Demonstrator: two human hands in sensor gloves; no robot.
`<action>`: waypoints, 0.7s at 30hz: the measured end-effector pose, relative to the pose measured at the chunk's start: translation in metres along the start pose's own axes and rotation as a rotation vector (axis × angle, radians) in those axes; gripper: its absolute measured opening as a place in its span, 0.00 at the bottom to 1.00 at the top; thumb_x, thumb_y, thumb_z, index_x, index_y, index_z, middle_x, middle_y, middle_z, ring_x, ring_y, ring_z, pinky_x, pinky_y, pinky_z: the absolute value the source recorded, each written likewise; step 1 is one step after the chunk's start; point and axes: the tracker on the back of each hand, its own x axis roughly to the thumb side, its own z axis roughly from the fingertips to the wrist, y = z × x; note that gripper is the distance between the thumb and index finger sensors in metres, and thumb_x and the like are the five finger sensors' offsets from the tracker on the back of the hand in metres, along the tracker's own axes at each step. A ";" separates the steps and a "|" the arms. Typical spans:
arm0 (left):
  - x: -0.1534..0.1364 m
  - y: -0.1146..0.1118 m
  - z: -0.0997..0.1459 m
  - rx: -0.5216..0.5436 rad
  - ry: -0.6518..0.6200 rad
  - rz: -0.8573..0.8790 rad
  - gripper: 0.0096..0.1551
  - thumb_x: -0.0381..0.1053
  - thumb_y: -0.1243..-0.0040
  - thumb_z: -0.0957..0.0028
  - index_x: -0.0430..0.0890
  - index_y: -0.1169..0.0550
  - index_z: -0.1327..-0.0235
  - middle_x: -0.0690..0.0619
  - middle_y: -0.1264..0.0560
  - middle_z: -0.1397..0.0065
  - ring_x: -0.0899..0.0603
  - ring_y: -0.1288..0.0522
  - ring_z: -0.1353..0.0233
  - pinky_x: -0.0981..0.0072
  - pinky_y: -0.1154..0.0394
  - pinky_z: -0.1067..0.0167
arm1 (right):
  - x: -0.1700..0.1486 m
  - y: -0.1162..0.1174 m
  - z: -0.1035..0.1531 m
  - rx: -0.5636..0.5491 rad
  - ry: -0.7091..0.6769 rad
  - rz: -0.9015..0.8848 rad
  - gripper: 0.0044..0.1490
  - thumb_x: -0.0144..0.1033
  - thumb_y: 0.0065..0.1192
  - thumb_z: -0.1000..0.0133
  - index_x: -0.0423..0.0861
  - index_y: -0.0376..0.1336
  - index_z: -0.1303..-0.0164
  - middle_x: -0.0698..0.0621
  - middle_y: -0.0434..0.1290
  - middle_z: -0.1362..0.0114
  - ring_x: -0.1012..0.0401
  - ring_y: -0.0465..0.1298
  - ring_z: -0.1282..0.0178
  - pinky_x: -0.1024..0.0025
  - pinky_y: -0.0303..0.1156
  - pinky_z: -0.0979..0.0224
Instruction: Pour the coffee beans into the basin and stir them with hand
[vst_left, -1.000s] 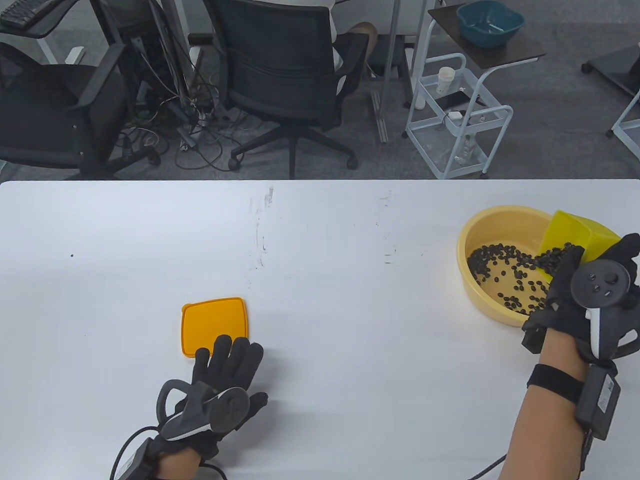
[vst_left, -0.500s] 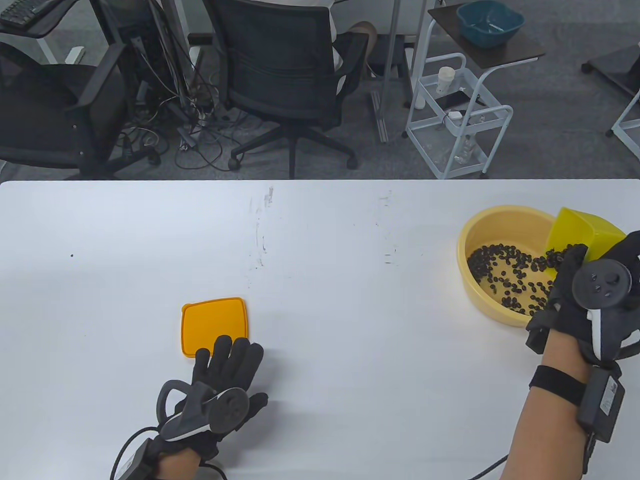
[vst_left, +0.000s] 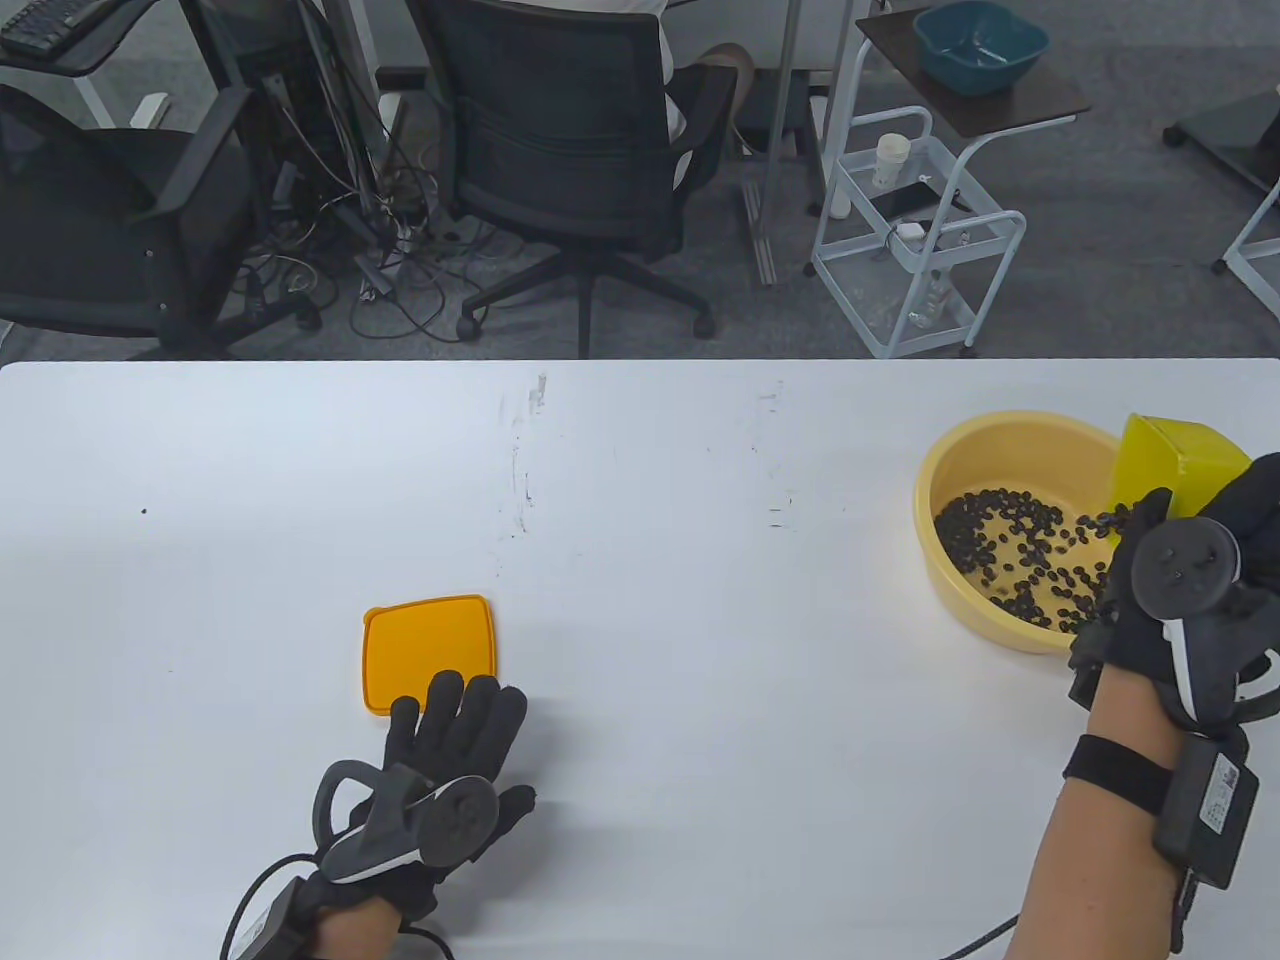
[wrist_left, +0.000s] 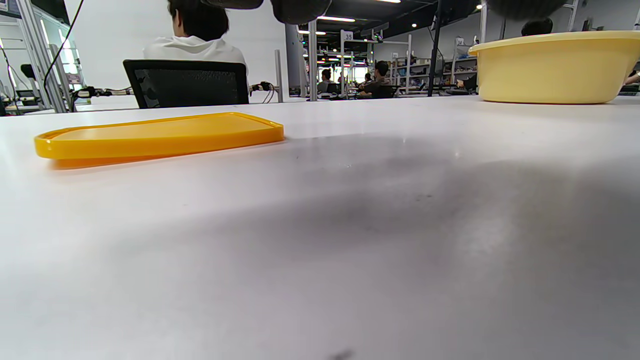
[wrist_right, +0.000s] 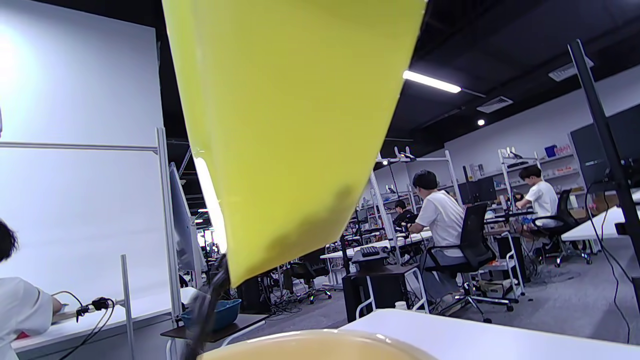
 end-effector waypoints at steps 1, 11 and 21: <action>0.000 0.000 0.000 0.000 -0.001 0.000 0.50 0.72 0.56 0.44 0.51 0.58 0.18 0.41 0.51 0.13 0.28 0.50 0.14 0.32 0.52 0.25 | 0.000 0.000 0.000 0.000 -0.004 0.014 0.52 0.59 0.35 0.42 0.43 0.22 0.25 0.40 0.46 0.27 0.48 0.64 0.37 0.37 0.45 0.26; 0.000 0.000 0.000 0.003 -0.001 0.000 0.50 0.72 0.56 0.44 0.51 0.57 0.18 0.41 0.51 0.13 0.28 0.50 0.14 0.32 0.52 0.25 | 0.015 -0.001 0.008 -0.048 -0.133 0.201 0.52 0.60 0.34 0.42 0.44 0.20 0.26 0.40 0.45 0.27 0.49 0.63 0.36 0.37 0.44 0.25; 0.001 0.000 0.001 0.004 -0.004 0.000 0.50 0.72 0.56 0.44 0.51 0.57 0.18 0.41 0.51 0.13 0.28 0.50 0.15 0.32 0.52 0.25 | 0.044 0.014 0.028 -0.091 -0.343 0.570 0.52 0.59 0.30 0.42 0.48 0.11 0.33 0.40 0.36 0.27 0.48 0.55 0.34 0.37 0.38 0.24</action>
